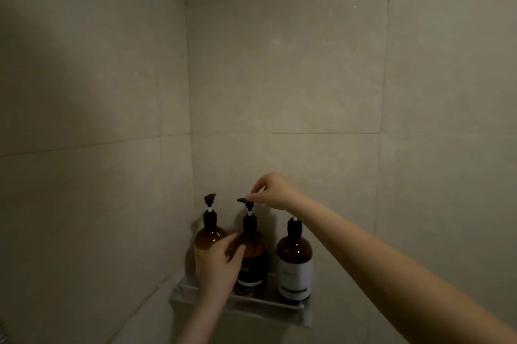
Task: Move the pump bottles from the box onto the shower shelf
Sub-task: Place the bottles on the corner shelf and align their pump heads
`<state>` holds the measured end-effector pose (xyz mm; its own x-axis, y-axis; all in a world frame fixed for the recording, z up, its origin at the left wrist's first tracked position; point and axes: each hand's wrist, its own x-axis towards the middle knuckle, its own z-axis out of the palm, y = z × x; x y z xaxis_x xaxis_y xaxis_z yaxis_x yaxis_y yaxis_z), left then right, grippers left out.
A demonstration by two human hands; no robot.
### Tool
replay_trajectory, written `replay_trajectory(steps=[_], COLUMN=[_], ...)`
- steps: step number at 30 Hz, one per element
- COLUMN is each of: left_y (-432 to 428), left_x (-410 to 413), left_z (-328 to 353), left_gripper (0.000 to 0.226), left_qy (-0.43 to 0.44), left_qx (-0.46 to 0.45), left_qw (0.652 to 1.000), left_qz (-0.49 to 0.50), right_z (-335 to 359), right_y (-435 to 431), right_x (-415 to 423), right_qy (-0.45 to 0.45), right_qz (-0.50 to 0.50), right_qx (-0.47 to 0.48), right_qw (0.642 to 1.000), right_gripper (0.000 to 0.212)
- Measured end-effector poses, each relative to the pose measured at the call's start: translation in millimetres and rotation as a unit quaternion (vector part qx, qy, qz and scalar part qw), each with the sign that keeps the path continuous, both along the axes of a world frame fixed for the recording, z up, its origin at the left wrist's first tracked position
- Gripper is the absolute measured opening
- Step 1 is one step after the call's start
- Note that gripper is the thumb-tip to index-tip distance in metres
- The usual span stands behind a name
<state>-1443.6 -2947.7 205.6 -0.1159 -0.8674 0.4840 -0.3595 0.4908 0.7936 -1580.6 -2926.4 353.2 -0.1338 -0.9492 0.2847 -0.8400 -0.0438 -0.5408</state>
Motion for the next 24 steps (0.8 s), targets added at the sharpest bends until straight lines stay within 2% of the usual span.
replay_trajectory(steps=[4, 8, 24], left_y=[-5.8, -11.6, -15.7], left_x=[6.0, 9.1, 6.8], left_z=[2.1, 5.5, -2.5], left_gripper=[0.046, 0.056, 0.047], left_qy=[0.022, 0.002, -0.002], left_qx=[0.028, 0.040, 0.020], left_qw=[0.999, 0.998, 0.998], left_qz=[-0.035, -0.050, -0.058], right_z=[1.1, 1.0, 4.4], right_y=[-7.9, -11.6, -11.5], right_x=[11.8, 14.4, 3.7], right_qy=[0.042, 0.070, 0.090], right_qz=[-0.007, 0.000, 0.077], right_qx=[0.025, 0.021, 0.049], right_qw=[0.999, 0.997, 0.992], right_gripper=[0.032, 0.026, 0.025])
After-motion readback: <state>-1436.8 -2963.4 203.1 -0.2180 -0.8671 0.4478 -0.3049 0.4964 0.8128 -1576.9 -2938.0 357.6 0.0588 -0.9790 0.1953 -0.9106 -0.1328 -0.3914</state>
